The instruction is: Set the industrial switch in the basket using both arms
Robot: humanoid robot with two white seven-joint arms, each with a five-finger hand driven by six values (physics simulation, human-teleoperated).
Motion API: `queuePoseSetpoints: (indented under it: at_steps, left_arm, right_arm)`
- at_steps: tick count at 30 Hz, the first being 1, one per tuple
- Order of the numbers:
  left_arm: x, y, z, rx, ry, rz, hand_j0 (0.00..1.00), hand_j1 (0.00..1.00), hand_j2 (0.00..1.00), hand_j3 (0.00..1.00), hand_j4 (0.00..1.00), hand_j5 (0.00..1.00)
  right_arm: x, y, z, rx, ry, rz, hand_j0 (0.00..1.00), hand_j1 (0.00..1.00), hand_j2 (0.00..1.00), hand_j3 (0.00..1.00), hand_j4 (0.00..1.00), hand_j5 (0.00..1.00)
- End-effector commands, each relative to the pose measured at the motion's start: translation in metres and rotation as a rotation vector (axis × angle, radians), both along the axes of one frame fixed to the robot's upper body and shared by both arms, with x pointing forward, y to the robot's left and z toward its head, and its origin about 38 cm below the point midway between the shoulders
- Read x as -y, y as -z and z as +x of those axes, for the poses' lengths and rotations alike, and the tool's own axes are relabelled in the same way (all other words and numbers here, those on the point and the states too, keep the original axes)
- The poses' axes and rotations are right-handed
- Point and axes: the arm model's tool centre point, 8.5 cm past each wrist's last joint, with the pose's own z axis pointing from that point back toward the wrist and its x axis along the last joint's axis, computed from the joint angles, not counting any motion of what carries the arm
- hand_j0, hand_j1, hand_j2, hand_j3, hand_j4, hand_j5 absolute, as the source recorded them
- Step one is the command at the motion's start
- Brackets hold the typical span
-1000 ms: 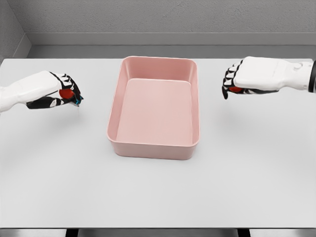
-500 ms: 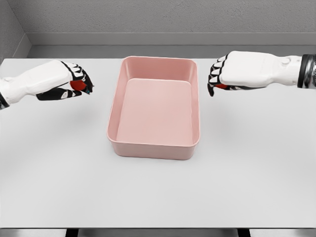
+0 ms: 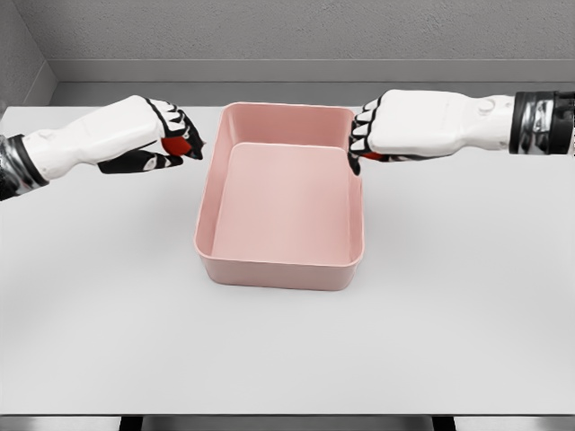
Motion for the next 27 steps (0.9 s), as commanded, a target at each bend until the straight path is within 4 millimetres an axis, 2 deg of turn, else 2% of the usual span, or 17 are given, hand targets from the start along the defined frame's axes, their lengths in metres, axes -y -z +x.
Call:
queuePoseSetpoints:
  at_steps: [1,4,19,20,22,23,27]
  left_arm:
    - [0.007,-0.001,-0.001,0.003,0.016,-0.017,0.48,0.48,0.48,0.48,0.48,0.48]
    - [0.027,-0.003,-0.002,0.010,0.062,-0.034,0.48,0.48,0.48,0.48,0.48,0.48]
    - [0.079,-0.006,-0.003,0.012,0.189,-0.037,0.49,0.49,0.49,0.49,0.49,0.49]
    - [0.082,-0.007,-0.005,0.019,0.197,-0.036,0.56,0.56,0.56,0.56,0.56,0.56]
    - [0.085,-0.009,-0.006,0.021,0.206,-0.048,0.93,0.93,0.93,0.93,0.93,0.93]
    - [0.087,-0.012,-0.008,0.028,0.216,-0.054,1.00,1.00,1.00,1.00,1.00,1.00]
    - [0.090,-0.015,-0.011,0.037,0.227,-0.056,1.00,1.00,1.00,1.00,1.00,1.00]
  right_arm:
    - [-0.004,0.000,0.000,-0.004,-0.007,0.005,0.46,0.46,0.46,0.46,0.46,0.46]
    - [-0.004,0.000,0.000,-0.004,-0.007,0.005,0.46,0.46,0.46,0.46,0.46,0.46]
    - [0.002,0.001,0.002,-0.004,0.010,-0.002,0.46,0.46,0.46,0.46,0.46,0.46]
    - [0.003,0.001,0.002,-0.004,0.011,-0.003,0.46,0.46,0.46,0.46,0.46,0.46]
    - [0.004,0.000,0.002,-0.004,0.014,-0.005,0.46,0.46,0.46,0.46,0.46,0.46]
    - [0.008,-0.001,0.002,-0.001,0.025,-0.008,0.46,0.46,0.46,0.46,0.46,0.46]
    - [0.010,-0.001,0.002,-0.001,0.029,-0.010,0.46,0.46,0.46,0.46,0.46,0.46]
